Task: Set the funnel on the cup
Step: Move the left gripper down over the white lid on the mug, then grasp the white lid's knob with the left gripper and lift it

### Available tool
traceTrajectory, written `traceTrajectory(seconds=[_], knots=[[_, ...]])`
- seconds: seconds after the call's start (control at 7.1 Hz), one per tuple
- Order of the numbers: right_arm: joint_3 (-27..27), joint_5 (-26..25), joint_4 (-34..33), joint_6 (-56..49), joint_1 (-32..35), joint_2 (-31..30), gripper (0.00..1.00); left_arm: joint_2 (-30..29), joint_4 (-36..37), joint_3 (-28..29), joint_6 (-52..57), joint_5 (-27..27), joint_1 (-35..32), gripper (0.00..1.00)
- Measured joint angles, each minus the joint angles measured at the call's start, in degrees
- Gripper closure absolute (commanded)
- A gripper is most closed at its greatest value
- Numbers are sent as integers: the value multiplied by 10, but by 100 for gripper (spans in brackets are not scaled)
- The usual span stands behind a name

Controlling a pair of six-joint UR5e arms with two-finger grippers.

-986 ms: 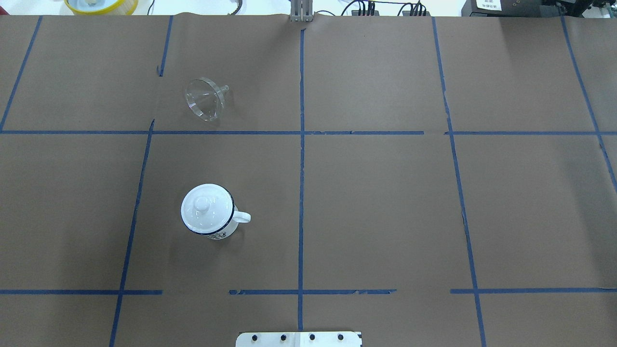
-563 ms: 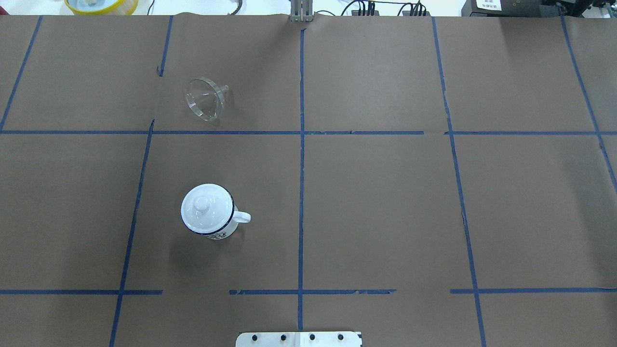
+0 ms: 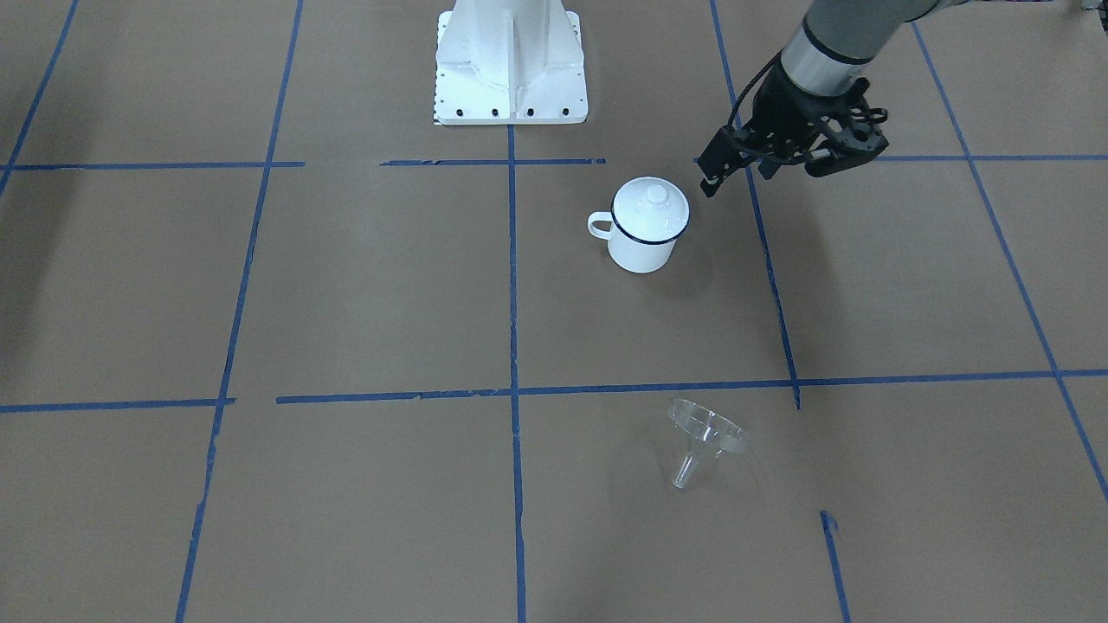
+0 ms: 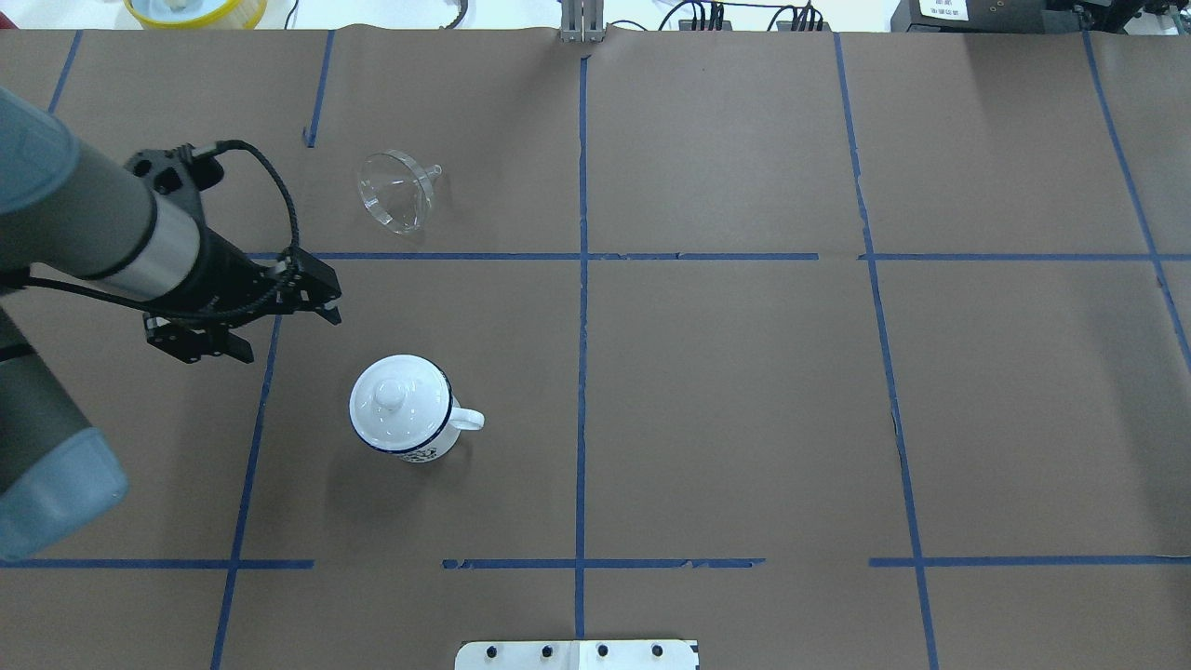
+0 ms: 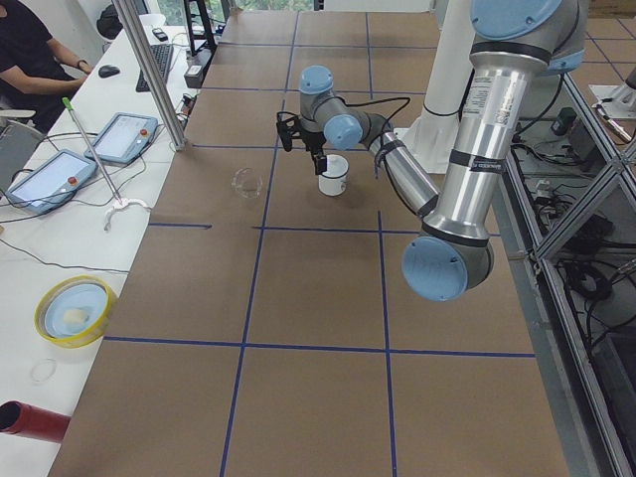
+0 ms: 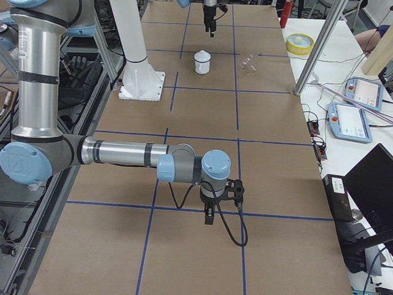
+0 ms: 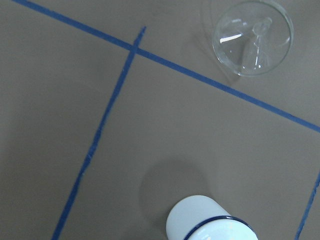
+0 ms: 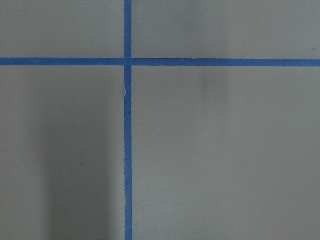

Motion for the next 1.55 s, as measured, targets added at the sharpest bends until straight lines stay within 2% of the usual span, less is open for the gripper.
traceTrajectory(seconds=[0.14, 0.42, 0.85, 1.27, 1.41, 1.55], knots=[[0, 0, 0, 0, 0, 0, 0, -32, 28, 24, -8, 29, 30, 14], [1, 0, 0, 0, 0, 0, 0, -58, 42, 49, -11, 49, 50, 20], [1, 0, 0, 0, 0, 0, 0, -67, 43, 52, -40, 51, 74, 31], [0, 0, 0, 0, 0, 0, 0, -68, 42, 54, -45, 53, 78, 32], [0, 0, 0, 0, 0, 0, 0, -68, 42, 55, -45, 53, 79, 36], [0, 0, 0, 0, 0, 0, 0, -68, 42, 58, -44, 52, 79, 63]])
